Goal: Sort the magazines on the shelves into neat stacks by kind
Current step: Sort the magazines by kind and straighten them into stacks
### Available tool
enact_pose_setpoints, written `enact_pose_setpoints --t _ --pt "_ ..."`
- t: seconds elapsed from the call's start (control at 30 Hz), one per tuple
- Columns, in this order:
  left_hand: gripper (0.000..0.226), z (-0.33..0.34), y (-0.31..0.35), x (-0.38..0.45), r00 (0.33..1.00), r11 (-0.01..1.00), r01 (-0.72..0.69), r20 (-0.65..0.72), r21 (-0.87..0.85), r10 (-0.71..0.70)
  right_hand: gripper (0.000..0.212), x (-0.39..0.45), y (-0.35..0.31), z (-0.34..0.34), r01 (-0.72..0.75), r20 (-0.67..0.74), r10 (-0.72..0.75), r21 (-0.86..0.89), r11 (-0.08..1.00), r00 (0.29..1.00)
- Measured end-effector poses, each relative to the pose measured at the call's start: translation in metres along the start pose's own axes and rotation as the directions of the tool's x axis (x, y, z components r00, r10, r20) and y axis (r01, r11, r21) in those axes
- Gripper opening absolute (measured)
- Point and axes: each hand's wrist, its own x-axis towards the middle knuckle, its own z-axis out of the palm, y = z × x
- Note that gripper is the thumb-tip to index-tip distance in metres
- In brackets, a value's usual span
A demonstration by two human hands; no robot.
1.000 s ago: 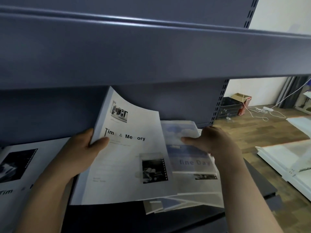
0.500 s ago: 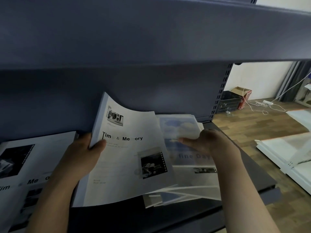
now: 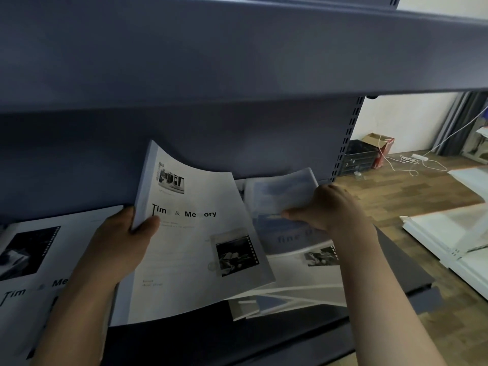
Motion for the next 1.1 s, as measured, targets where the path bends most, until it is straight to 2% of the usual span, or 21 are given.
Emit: enact_pose_setpoints --t 0.07,0.13,0.23,0.33,0.43,0.57,0.73,0.83,1.1 --pt "0.033 -0.001 0.003 -0.003 1.000 1.000 -0.012 -0.006 -0.019 0.012 0.052 -0.002 -0.008 -0.006 0.015 -0.014 -0.015 0.033 0.999 1.000" --pt "0.036 -0.001 0.004 -0.005 1.000 0.999 -0.012 0.002 -0.052 0.012 0.021 -0.006 -0.020 -0.016 0.056 -0.034 -0.052 0.102 0.993 0.998" --pt "0.036 -0.007 0.003 -0.007 1.000 0.992 0.004 0.004 -0.129 -0.004 0.008 -0.017 -0.042 -0.031 0.160 -0.077 -0.150 0.162 0.974 0.986" --pt "0.037 -0.024 -0.006 -0.008 0.994 0.964 0.105 0.010 -0.244 -0.106 0.004 -0.031 -0.067 -0.039 0.274 -0.096 -0.259 0.214 0.938 0.961" --pt "0.021 -0.051 -0.016 -0.011 0.990 0.935 0.129 -0.016 -0.331 -0.143 0.008 -0.045 -0.088 -0.039 0.359 -0.096 -0.346 0.239 0.902 0.933" --pt "0.006 -0.084 -0.027 -0.025 0.986 0.938 0.135 -0.047 -0.320 -0.158 0.024 -0.061 -0.116 -0.034 0.458 -0.101 -0.447 0.241 0.856 0.889" --pt "0.005 -0.118 -0.052 -0.034 0.966 0.918 0.224 -0.051 -0.327 -0.254 0.021 -0.077 -0.147 -0.010 0.465 -0.026 -0.478 0.280 0.840 0.878" --pt "0.023 -0.139 -0.074 -0.031 0.946 0.909 0.293 -0.044 -0.296 -0.320 0.024 -0.086 -0.159 0.003 0.466 0.036 -0.497 0.292 0.835 0.867" --pt "0.031 -0.167 -0.117 -0.023 0.917 0.890 0.392 0.024 -0.231 -0.398 0.029 -0.107 -0.180 0.030 0.463 0.060 -0.491 0.252 0.850 0.869"
